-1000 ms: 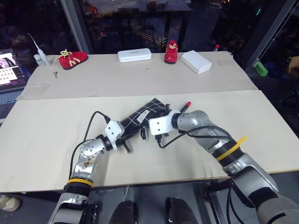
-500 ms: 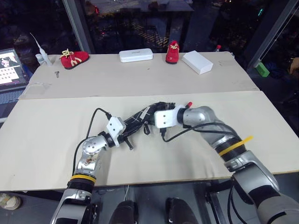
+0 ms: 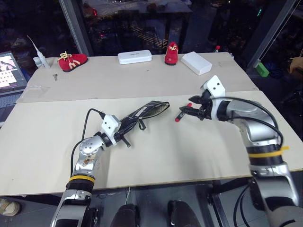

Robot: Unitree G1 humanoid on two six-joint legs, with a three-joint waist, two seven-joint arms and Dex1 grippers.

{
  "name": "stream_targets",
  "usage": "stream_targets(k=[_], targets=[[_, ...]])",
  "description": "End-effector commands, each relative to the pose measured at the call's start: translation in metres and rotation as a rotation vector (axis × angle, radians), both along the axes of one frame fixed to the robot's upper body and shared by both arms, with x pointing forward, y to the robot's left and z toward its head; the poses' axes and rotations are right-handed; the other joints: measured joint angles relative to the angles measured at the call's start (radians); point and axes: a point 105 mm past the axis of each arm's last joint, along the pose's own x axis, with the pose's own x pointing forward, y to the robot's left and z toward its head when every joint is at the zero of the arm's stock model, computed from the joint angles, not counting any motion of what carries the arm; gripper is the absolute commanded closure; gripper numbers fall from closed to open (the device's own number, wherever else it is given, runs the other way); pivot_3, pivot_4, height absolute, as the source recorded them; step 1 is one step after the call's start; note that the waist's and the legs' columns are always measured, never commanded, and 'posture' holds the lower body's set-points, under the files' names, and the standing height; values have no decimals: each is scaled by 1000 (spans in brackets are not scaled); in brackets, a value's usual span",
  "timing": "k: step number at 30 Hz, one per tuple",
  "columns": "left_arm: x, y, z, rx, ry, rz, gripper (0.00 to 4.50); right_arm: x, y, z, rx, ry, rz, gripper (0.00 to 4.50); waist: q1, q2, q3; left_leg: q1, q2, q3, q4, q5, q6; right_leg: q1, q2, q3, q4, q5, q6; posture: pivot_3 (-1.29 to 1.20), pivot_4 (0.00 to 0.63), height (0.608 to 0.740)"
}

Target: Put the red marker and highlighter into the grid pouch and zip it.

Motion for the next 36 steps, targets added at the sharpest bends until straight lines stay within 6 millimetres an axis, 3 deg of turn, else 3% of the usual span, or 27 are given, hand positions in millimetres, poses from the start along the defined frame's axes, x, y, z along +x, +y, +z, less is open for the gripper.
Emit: stream_targets(k=[1, 10, 17, 22, 27, 32, 36], targets=[[-2, 0, 12, -20, -49, -1, 4500, 14, -18, 0, 69, 87, -200, 1331, 2, 0, 0, -1, 0, 0, 0, 0, 0, -1, 0, 0, 0, 0, 0, 0, 150, 740], [-2, -9, 19, -31, -53, -12, 4500, 38, -18, -6, 117, 147, -393, 1331, 3, 0, 0, -8, -2, 0, 0, 0, 0, -2, -2, -1, -2, 2, 3, 0, 150, 740], [-3, -6, 18, -35, -47, -3, 4500, 50, -12, -15, 52, 145, -424, 1331, -2, 1, 0, -7, -1, 0, 0, 0, 0, -2, 1, -1, -1, 2, 3, 0, 150, 740], [-3, -2, 15, -42, -43, 10, 4500, 53, 3, -23, 27, 161, -396, 1331, -7, 1, 0, -7, -1, 0, 0, 0, 0, -2, 1, 0, -1, 2, 3, 0, 150, 740], [-2, 1, 6, -46, -30, 22, 4500, 52, 25, -46, -48, 186, -357, 1331, -11, 1, 0, -7, -1, 0, 0, 0, 0, -2, 1, 0, -1, 2, 3, 0, 150, 740], [0, 3, 2, -50, -32, 27, 4500, 48, 28, -69, -177, 166, -321, 1331, -26, 1, 0, -4, -1, 0, 0, 0, 0, 1, 1, 0, -1, 2, 3, 0, 150, 740], [1, 4, 3, -55, -41, 33, 4500, 46, 23, -74, -201, 151, -303, 2497, -27, 1, 0, -2, -1, 0, 0, 0, 0, 2, 1, 0, 0, 2, 3, 0, 150, 740]])
